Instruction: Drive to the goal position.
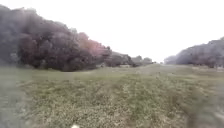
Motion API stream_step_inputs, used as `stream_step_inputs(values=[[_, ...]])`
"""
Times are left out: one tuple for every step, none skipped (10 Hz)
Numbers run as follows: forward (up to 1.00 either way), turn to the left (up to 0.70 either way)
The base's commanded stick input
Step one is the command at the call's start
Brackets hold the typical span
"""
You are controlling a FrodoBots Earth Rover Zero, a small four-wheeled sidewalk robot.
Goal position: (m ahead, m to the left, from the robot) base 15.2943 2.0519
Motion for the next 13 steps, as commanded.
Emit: stream_step_inputs(values=[[0.00, 0.00], [0.00, 0.00], [0.00, -0.08], [0.00, -0.38], [0.00, -0.69], [0.28, -0.56], [0.57, -0.41], [0.70, -0.35], [0.70, -0.35], [0.70, -0.35], [0.70, -0.35], [0.70, -0.35], [0.70, -0.35]])
